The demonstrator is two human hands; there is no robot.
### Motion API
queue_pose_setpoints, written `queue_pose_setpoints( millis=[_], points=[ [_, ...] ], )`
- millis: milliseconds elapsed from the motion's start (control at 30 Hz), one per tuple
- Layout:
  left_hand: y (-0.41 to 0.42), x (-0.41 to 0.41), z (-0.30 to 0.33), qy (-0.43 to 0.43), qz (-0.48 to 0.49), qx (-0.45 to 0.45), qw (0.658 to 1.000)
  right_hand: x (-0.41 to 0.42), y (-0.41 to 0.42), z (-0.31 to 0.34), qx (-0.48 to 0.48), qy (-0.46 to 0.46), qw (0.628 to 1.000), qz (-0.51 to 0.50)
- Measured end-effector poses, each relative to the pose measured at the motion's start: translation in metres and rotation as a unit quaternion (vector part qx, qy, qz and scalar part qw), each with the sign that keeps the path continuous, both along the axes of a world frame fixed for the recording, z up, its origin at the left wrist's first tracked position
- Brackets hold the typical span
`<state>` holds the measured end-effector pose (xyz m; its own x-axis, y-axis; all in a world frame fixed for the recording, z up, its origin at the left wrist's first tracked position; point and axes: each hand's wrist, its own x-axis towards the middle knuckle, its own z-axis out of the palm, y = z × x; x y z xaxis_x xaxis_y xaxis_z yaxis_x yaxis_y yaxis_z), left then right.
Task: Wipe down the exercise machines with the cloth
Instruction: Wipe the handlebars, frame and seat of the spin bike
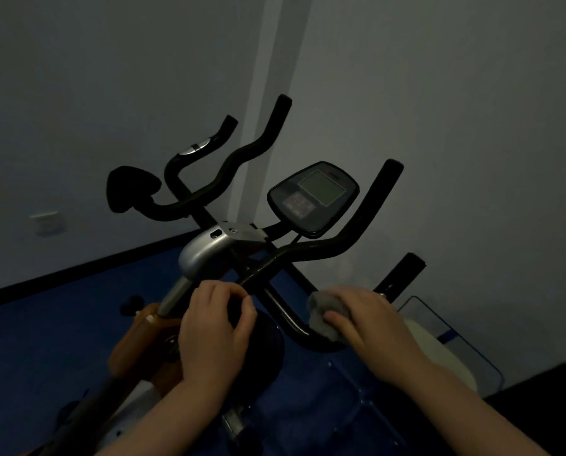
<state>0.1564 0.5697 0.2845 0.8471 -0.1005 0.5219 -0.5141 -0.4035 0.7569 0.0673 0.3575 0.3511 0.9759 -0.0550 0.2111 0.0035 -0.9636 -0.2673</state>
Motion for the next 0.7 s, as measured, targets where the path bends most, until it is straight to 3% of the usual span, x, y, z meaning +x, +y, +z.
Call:
queue_pose_setpoints(
  millis=[100, 167, 333, 433, 500, 633, 700],
  points=[
    [0.005, -0.001, -0.005, 0.061, -0.004, -0.033, 0.998, 0.014, 0.022, 0.011, 0.129, -0.046, 0.989, -0.047],
    [0.005, -0.001, -0.007, 0.056, 0.004, -0.041, 0.998, 0.034, 0.038, 0.018, 0.133, -0.087, 0.987, -0.034],
    [0.005, 0.001, -0.013, 0.067, 0.021, -0.065, 0.995, 0.086, 0.072, 0.018, 0.060, -0.110, 0.987, 0.096],
    [0.005, 0.000, -0.014, 0.076, 0.036, -0.065, 0.994, 0.096, 0.066, 0.003, -0.081, -0.092, 0.963, 0.239],
    [0.005, 0.000, -0.014, 0.075, 0.043, -0.070, 0.994, 0.100, 0.041, -0.001, -0.153, -0.102, 0.946, 0.267],
    [0.004, -0.001, -0.015, 0.069, 0.060, -0.076, 0.993, 0.110, 0.014, 0.014, -0.091, -0.176, 0.960, 0.198],
    [0.003, -0.002, -0.017, 0.070, 0.074, -0.067, 0.993, 0.114, 0.033, 0.009, -0.094, -0.154, 0.949, 0.259]
  ],
)
